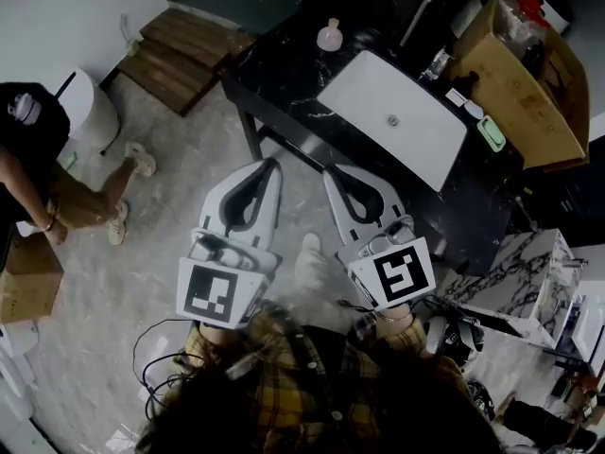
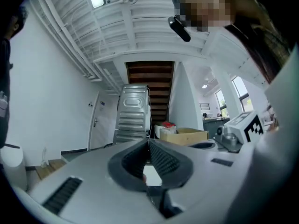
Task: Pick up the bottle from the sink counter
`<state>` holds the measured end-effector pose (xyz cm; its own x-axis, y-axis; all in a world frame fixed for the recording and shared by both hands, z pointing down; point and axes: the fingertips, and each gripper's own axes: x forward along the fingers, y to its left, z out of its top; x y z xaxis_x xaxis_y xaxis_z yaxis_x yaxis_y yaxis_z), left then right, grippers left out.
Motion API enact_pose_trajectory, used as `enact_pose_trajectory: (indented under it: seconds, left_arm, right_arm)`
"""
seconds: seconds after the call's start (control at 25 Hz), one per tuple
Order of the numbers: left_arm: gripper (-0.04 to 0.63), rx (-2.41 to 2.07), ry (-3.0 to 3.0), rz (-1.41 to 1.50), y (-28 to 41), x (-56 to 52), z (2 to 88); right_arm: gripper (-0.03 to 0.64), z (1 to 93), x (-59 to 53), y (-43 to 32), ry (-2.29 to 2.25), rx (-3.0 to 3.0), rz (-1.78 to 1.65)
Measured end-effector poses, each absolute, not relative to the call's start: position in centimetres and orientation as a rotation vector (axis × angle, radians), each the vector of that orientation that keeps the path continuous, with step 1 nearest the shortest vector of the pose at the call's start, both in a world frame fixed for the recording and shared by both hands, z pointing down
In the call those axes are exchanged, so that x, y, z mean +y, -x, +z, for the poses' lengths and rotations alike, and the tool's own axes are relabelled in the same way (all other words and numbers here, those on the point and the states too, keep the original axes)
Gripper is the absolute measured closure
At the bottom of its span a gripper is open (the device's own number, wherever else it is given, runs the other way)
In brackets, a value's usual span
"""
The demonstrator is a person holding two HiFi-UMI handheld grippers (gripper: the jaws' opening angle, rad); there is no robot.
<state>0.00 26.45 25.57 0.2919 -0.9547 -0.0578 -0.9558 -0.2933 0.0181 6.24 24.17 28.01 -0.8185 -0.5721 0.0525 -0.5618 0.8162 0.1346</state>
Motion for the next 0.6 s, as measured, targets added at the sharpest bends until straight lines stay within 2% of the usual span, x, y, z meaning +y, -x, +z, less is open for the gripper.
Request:
enact_pose_trajectory:
  seconds: [0.6]
  left_arm:
    - [0.574, 1.853, 2.399, 0.162, -0.4, 13.4, 24.2]
  right_arm:
    - [0.6, 27.5, 10.4, -8.1, -0.893, -2.928, -0.198]
